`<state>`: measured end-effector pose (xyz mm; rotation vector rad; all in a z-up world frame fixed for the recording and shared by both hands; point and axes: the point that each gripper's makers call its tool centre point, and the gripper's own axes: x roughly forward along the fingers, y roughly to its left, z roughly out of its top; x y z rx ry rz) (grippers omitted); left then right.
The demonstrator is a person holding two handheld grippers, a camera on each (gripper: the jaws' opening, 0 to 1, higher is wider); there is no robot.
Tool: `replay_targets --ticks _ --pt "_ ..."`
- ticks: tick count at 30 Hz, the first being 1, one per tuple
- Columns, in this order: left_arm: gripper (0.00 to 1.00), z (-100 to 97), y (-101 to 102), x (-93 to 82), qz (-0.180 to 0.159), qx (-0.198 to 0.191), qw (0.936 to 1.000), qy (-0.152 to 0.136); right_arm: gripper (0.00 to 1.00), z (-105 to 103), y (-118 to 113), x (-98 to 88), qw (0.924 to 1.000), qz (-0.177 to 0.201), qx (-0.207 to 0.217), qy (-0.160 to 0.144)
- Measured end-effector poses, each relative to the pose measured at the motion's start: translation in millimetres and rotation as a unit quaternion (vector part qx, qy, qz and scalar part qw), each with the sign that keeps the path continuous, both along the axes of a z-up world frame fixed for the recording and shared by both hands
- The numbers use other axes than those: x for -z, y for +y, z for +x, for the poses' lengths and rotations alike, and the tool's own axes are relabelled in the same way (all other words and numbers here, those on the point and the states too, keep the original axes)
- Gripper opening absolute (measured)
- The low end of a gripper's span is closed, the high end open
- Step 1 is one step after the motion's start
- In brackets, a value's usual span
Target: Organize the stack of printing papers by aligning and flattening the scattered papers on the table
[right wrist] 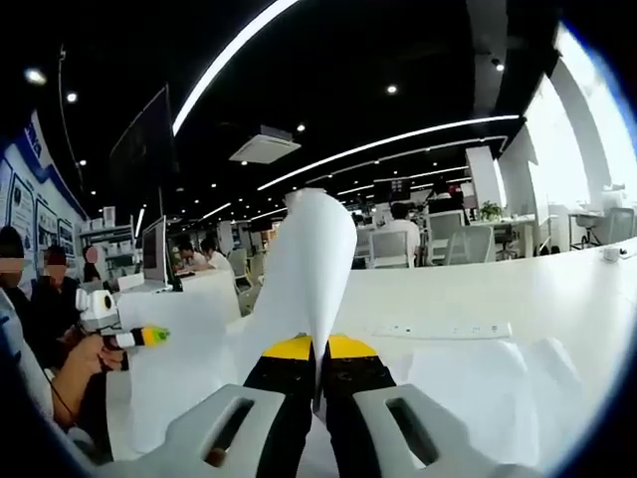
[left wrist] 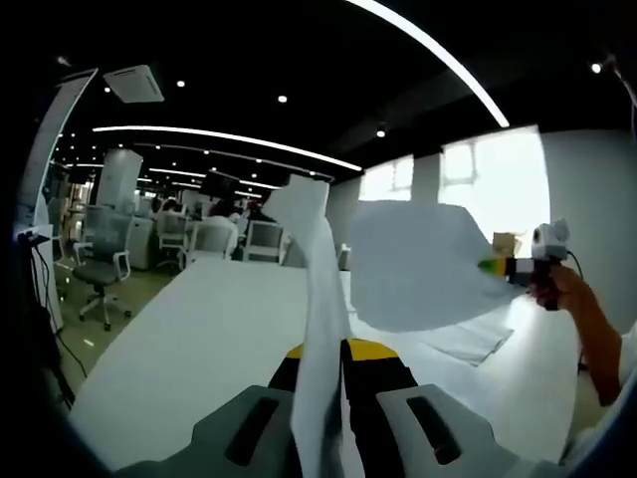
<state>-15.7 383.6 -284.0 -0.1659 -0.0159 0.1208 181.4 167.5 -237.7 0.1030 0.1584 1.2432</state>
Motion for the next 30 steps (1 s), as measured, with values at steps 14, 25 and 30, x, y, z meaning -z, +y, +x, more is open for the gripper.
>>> replay_targets --ticks 14,25,30 --pt "0.06 -0.3 3.5 0.7 -0.023 0.002 0.9997 -0.009 0.00 -4.8 1.8 -3.3 0.9999 0.009 -0.007 0.001" --pt "0.06 2.1 2.4 1.1 -0.059 0.010 0.9979 -0.026 0.00 -15.1 7.3 -5.5 0.9993 0.030 -0.020 0.012" --pt "0.06 2.4 2.8 2.9 -0.071 0.011 0.9970 -0.028 0.00 -20.8 10.2 -2.1 0.9987 0.038 -0.025 0.021"
